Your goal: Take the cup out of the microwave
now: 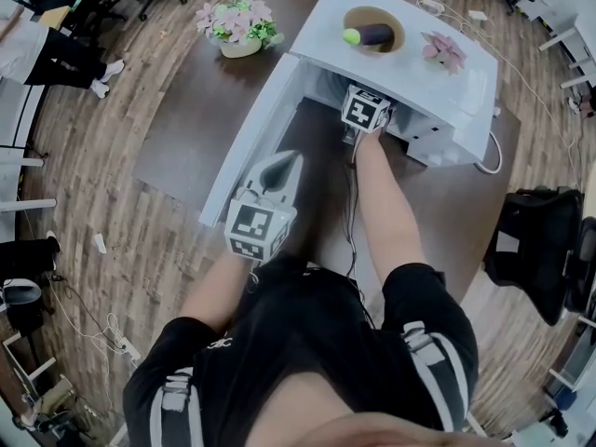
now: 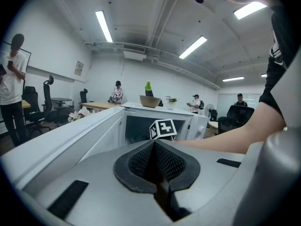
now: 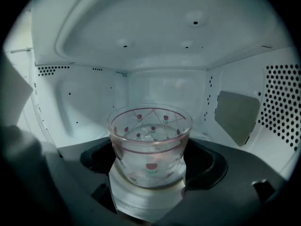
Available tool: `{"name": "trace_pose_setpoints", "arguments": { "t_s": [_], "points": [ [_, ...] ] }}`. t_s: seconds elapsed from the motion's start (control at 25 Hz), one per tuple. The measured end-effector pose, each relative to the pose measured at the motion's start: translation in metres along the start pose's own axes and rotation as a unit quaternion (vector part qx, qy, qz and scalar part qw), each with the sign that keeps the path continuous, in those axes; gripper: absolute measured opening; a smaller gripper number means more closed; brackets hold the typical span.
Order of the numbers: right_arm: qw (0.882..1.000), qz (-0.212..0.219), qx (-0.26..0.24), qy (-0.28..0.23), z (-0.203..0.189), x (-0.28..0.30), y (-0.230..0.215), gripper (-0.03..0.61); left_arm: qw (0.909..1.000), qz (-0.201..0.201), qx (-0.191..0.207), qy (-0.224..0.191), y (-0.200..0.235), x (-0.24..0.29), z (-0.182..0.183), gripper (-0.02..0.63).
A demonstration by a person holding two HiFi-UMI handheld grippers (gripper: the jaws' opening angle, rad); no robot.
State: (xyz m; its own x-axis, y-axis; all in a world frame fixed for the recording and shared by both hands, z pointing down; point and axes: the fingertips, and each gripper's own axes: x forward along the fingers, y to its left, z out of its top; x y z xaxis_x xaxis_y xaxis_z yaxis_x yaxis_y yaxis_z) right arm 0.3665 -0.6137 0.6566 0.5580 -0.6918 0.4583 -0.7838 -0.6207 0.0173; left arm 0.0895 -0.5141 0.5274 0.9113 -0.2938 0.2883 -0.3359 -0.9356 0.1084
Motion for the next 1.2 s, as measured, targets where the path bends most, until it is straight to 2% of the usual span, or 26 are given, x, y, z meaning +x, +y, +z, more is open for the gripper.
{"name": "trace_pose_setpoints", "arguments": {
  "t_s": [0.4,0.76,0.96,1.2],
  "points": [
    [0.997,0.053,-0.002,-0.052,-0.012,-0.061,0.007,0.445,0.9999,-0.010,0.007,-0.012,-0.014,-0.010,0.008,0.002],
    [0.994,0.077,0.018,-0.072,-0.028,-0.168,0.017,0.445,0.9991,-0.021,0.011,-0.036,-0.025,-0.026,0.024,0.002],
    [0.991,0.084,0.008,-0.106,-0.002,-0.231,0.017,0.445,0.9978,-0.030,0.020,-0.055,-0.032,-0.035,0.041,0.002],
    [0.985,0.070,0.000,-0.157,0.044,-0.296,-0.006,0.445,0.9961,-0.032,0.033,-0.075,-0.048,-0.046,0.059,0.002]
  ]
}}
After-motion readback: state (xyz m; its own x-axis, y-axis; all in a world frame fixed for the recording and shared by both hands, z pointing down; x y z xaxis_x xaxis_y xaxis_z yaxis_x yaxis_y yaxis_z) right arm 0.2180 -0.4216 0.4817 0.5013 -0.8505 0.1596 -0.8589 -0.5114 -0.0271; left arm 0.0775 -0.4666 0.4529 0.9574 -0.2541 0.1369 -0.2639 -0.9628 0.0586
